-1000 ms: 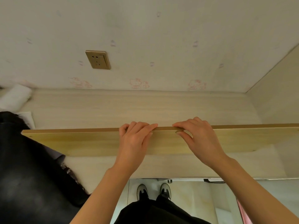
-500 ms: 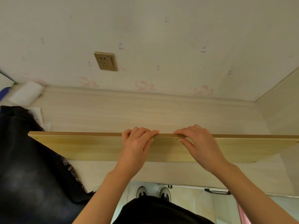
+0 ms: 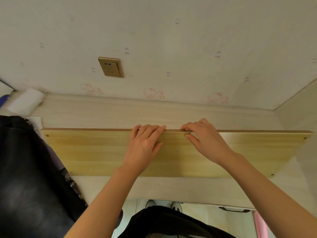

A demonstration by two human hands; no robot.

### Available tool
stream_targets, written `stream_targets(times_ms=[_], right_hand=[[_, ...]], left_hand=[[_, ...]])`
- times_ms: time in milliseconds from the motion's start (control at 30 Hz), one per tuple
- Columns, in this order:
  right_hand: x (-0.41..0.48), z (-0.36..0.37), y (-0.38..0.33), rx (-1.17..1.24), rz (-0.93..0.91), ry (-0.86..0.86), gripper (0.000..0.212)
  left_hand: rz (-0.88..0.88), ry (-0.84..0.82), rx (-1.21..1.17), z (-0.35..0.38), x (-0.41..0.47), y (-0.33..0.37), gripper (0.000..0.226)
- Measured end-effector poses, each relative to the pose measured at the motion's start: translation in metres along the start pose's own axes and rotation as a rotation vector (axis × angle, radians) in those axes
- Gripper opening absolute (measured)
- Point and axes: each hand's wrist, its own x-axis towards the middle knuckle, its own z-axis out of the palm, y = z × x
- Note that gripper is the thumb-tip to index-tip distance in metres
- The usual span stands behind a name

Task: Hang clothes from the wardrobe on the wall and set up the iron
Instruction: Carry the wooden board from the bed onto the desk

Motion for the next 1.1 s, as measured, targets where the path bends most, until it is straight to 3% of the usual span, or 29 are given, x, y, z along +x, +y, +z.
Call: stream_targets(times_ms=[533,900,1100], right_hand=[[0.065,0.050,0.030,-0.161,0.148,-0.146,0.058],[0.101,0.092,0.061,-0.085,0.267,-0.367,0.065],[0.112,0.105,0.070,-0.096,0.317,-0.427,0.068]], left_hand=[[-0.046,-0.132,-0.045,0.062,0.042,-0.046,0.053],[-0.186,-0.397,-0.029,0.108,0.024,-0.068,0.065],[-0.226,-0.422,0.032,0.124,0.003,-0.073,0.064]])
